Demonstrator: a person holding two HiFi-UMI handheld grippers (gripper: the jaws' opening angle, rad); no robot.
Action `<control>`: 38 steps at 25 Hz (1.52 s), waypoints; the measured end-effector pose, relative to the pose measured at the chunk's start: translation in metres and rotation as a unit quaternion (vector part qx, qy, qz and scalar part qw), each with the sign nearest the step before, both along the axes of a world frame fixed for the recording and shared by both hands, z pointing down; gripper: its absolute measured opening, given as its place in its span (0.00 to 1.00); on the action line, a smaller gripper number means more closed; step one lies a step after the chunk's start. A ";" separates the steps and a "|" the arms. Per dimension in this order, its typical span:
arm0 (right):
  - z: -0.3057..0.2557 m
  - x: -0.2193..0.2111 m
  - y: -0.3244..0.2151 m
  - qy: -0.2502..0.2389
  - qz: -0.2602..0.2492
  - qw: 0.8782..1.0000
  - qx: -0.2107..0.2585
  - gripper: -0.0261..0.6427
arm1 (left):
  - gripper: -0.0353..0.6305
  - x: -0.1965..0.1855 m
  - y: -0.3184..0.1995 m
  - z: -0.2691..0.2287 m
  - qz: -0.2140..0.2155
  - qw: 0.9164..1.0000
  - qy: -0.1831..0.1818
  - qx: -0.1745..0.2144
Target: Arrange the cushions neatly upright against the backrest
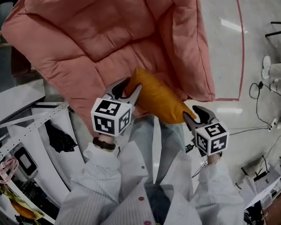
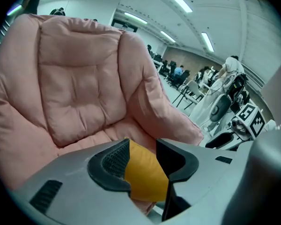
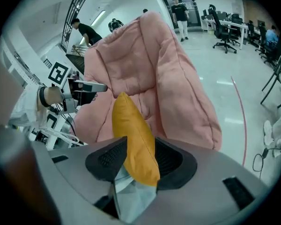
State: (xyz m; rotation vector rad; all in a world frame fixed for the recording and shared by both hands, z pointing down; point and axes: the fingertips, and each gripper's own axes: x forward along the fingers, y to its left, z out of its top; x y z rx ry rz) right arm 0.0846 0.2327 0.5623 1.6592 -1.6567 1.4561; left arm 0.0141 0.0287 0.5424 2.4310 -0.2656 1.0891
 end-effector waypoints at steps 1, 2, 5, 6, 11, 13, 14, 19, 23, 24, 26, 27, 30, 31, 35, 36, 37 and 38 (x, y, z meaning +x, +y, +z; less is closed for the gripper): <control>0.008 -0.002 0.003 -0.002 -0.003 1.000 -0.007 0.26 | 0.31 -0.001 -0.001 0.006 0.000 1.000 -0.003 -0.001; 0.015 -0.004 0.006 -0.005 -0.005 1.000 -0.014 0.27 | 0.32 -0.002 -0.002 0.011 -0.001 1.000 -0.006 -0.002; 0.037 -0.010 0.016 -0.010 -0.015 0.999 -0.035 0.29 | 0.35 -0.005 -0.003 0.027 0.000 1.000 -0.014 -0.010; 0.045 -0.012 0.020 -0.010 -0.018 0.999 -0.043 0.30 | 0.37 -0.005 -0.002 0.032 0.003 1.000 -0.017 -0.015; 0.078 -0.019 0.037 -0.010 -0.034 0.996 -0.078 0.32 | 0.41 -0.004 0.004 0.054 0.018 0.999 -0.021 -0.039; 0.087 -0.019 0.044 -0.009 -0.039 0.995 -0.090 0.33 | 0.42 -0.003 0.007 0.060 0.023 0.999 -0.022 -0.044; 0.091 -0.019 0.049 -0.008 -0.041 0.994 -0.097 0.34 | 0.44 -0.002 0.008 0.063 0.024 0.998 -0.022 -0.046; 0.107 -0.018 0.064 -0.026 -0.035 0.992 -0.121 0.36 | 0.46 0.001 0.010 0.076 0.028 0.998 -0.032 -0.045; 0.119 -0.022 0.068 -0.057 -0.010 0.989 -0.134 0.36 | 0.46 0.000 0.012 0.087 0.025 0.998 -0.044 -0.048; 0.120 -0.022 0.068 -0.065 -0.003 0.989 -0.135 0.36 | 0.46 0.000 0.012 0.088 0.023 0.998 -0.045 -0.049; 0.120 -0.024 0.065 -0.081 0.006 0.988 -0.134 0.36 | 0.43 0.001 0.011 0.088 0.021 0.997 -0.045 -0.050; 0.120 -0.024 0.064 -0.087 0.007 0.987 -0.133 0.33 | 0.41 0.001 0.011 0.089 0.020 0.997 -0.044 -0.053; 0.120 -0.028 0.061 -0.096 0.001 0.986 -0.134 0.22 | 0.34 0.001 0.012 0.091 0.017 0.997 -0.040 -0.064; 0.119 -0.029 0.060 -0.097 -0.002 0.986 -0.135 0.19 | 0.32 0.000 0.011 0.091 0.016 0.997 -0.041 -0.067; 0.117 -0.033 0.053 -0.099 -0.011 0.986 -0.137 0.14 | 0.29 -0.005 0.006 0.094 0.010 0.996 -0.047 -0.069; 0.115 -0.033 0.051 -0.098 -0.012 0.986 -0.137 0.13 | 0.28 -0.007 0.005 0.095 0.007 0.996 -0.048 -0.069; 0.113 -0.034 0.050 -0.098 -0.013 0.986 -0.136 0.13 | 0.28 -0.010 0.004 0.095 0.003 0.996 -0.048 -0.070; 0.111 -0.035 0.048 -0.096 -0.015 0.986 -0.135 0.13 | 0.28 -0.013 0.002 0.094 -0.002 0.996 -0.047 -0.070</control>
